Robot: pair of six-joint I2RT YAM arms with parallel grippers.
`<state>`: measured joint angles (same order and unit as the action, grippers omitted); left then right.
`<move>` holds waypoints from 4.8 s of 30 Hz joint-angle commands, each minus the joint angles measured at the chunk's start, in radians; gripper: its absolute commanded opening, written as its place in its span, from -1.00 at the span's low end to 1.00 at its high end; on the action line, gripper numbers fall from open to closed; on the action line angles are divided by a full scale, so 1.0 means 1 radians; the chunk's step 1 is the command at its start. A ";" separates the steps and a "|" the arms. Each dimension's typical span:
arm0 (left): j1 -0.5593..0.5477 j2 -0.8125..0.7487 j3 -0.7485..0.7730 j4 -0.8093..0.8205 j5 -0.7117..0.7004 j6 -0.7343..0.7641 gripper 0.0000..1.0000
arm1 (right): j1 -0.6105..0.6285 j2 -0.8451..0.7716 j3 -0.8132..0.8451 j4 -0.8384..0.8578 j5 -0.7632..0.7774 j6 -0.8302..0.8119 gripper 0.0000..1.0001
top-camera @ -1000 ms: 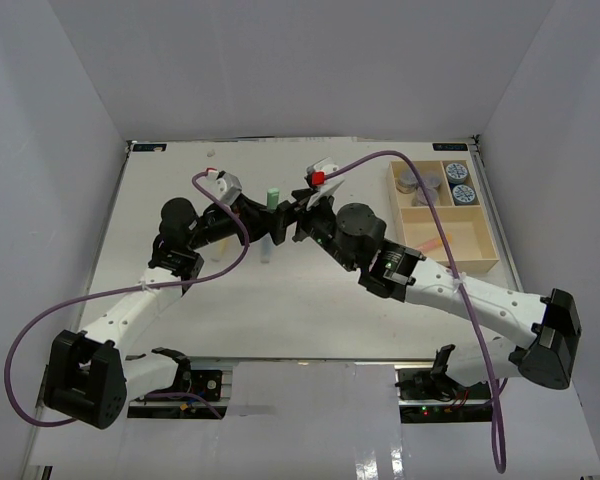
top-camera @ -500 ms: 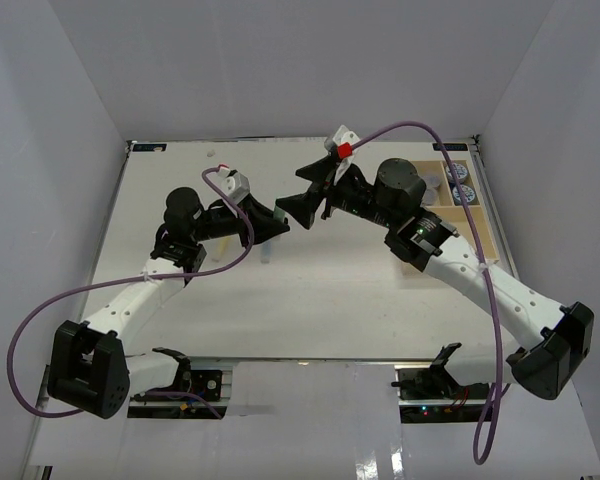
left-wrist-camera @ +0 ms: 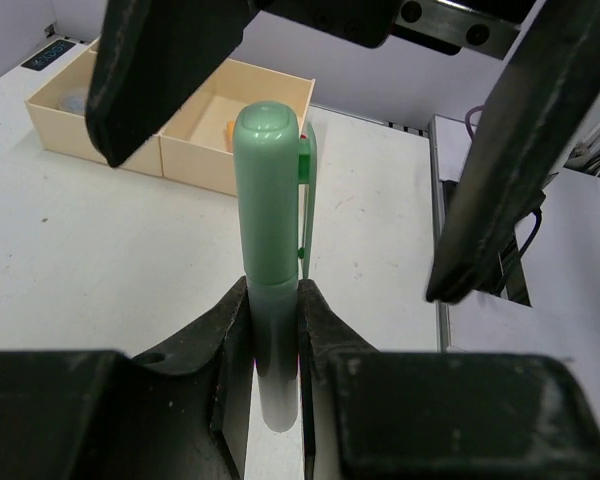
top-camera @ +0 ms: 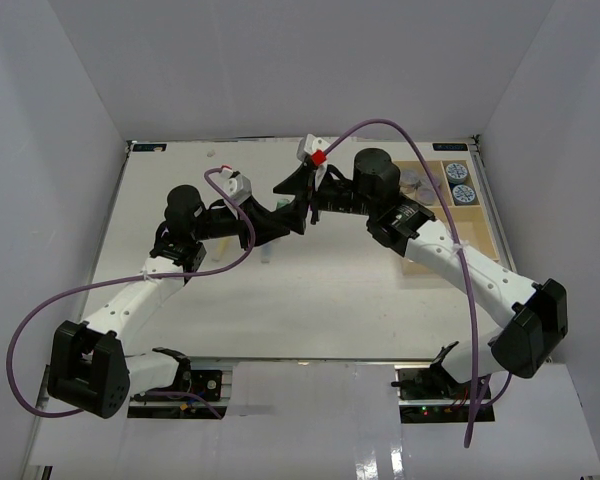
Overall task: Sort the stationery into containers
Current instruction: Close the pen cap on the pen.
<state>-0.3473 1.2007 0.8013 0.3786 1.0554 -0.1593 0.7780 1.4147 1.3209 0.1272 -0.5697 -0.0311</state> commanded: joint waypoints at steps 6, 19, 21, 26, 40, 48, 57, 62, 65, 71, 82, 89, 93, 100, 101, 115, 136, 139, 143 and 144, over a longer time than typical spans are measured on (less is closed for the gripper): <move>-0.004 -0.033 0.030 -0.012 0.022 0.044 -1.00 | -0.008 0.013 0.066 0.009 -0.071 -0.018 0.29; -0.004 -0.044 0.013 0.017 0.029 0.052 -1.00 | -0.009 0.029 0.047 0.026 -0.110 -0.003 -0.18; -0.004 -0.044 0.012 0.016 0.029 0.055 -1.00 | -0.009 0.029 0.040 0.032 -0.114 0.000 -0.33; -0.004 -0.047 0.009 0.025 0.034 0.055 -1.00 | -0.009 0.030 0.023 0.040 -0.128 0.007 -0.58; 0.007 -0.072 -0.011 0.140 0.063 -0.049 -1.00 | -0.008 0.033 -0.092 0.003 -0.223 -0.030 -0.85; 0.033 -0.095 -0.019 0.212 0.072 -0.114 -1.00 | 0.023 0.064 -0.120 -0.106 -0.234 -0.096 -0.85; 0.056 -0.124 -0.031 0.264 0.046 -0.135 -1.00 | 0.073 0.104 -0.155 -0.161 -0.210 -0.107 -0.85; 0.064 -0.135 -0.037 0.290 0.034 -0.143 -1.00 | 0.101 0.127 -0.175 -0.164 -0.214 -0.098 -0.85; 0.070 -0.141 -0.037 0.299 0.025 -0.144 -1.00 | 0.115 0.138 -0.186 -0.166 -0.210 -0.090 -0.85; 0.100 -0.147 -0.043 0.350 0.018 -0.177 -1.00 | 0.133 0.138 -0.213 -0.184 -0.208 -0.087 -0.85; 0.113 -0.122 -0.056 0.353 0.048 -0.194 -1.00 | 0.139 0.119 -0.181 -0.184 -0.184 -0.084 -0.85; 0.113 -0.096 -0.053 0.342 0.054 -0.194 -1.00 | 0.139 0.128 -0.088 -0.163 -0.160 -0.084 -0.77; 0.114 -0.090 -0.051 0.333 0.057 -0.190 -1.00 | 0.136 0.125 -0.046 -0.150 -0.145 -0.087 -0.68; 0.114 -0.081 -0.050 0.327 0.060 -0.192 -1.00 | 0.127 0.124 0.075 -0.153 -0.095 -0.101 -0.32; 0.114 -0.081 -0.050 0.327 0.060 -0.192 -1.00 | 0.124 0.119 0.095 -0.153 -0.085 -0.105 -0.26; 0.114 -0.069 -0.050 0.333 0.074 -0.206 -1.00 | 0.112 0.118 0.164 -0.143 -0.079 -0.093 -0.06; 0.113 -0.036 -0.079 0.500 0.160 -0.327 -0.48 | 0.072 0.030 0.044 -0.081 -0.090 -0.061 -0.79; 0.113 -0.030 -0.073 0.476 0.152 -0.318 0.01 | 0.066 0.013 0.040 -0.081 -0.078 -0.058 -0.82; 0.113 -0.026 -0.062 0.436 0.141 -0.301 0.63 | 0.055 -0.019 0.012 -0.081 -0.001 -0.056 -0.85; 0.113 -0.024 -0.059 0.427 0.137 -0.296 0.71 | 0.047 -0.039 -0.006 -0.081 0.019 -0.055 -0.85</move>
<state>-0.2379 1.1770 0.7033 0.8246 1.2125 -0.4675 0.8421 1.4391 1.3380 0.0486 -0.6071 -0.0856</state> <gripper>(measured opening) 0.822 0.306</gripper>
